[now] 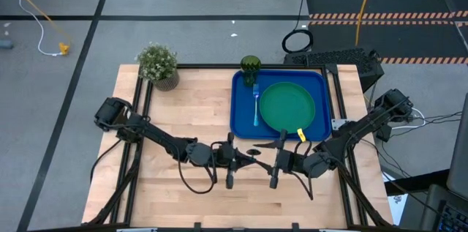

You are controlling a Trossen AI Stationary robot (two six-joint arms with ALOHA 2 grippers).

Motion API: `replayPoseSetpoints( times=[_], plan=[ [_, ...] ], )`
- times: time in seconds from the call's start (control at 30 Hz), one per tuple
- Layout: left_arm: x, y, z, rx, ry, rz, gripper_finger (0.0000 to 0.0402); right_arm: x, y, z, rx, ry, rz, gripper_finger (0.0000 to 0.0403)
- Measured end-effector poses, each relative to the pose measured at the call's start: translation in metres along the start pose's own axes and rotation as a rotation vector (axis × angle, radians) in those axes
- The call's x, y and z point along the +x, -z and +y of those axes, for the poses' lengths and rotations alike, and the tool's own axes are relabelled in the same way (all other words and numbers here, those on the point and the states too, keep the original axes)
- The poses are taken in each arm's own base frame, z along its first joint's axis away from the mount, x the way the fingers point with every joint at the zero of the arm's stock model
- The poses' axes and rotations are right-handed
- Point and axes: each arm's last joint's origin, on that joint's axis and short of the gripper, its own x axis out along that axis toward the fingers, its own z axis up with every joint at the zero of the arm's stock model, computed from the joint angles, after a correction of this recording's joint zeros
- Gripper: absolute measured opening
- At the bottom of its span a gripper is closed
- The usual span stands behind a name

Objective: Pick and place plate/cup/fork/spoon on tray
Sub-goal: Put the blue spoon on the blue serving tray to the left of the blue fork

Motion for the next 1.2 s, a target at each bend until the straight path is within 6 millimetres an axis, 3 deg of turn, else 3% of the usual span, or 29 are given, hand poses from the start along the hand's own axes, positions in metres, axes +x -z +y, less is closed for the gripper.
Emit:
replayPoseSetpoints(
  times=[0.23, 0.63, 0.9, 1.2],
  plan=[
    [0.002, -0.003, 0.005, -0.009, 0.026, -0.022, 0.0005, 0.004, 0.001, -0.003, 0.022, -0.055, -0.009, 0.0170],
    [0.002, -0.003, 0.005, -0.010, 0.044, -0.019, 0.0006, 0.013, 0.003, -0.009, 0.081, -0.139, 0.000, 0.0011],
    [0.002, -0.002, 0.003, 0.020, 0.044, -0.013, 0.0046, 0.013, 0.004, -0.009, 0.103, -0.125, 0.005, 0.0003],
    [0.001, -0.001, 0.002, 0.040, 0.005, -0.004, 0.0123, 0.007, 0.000, -0.014, 0.090, -0.082, 0.021, 0.0001]
  ],
)
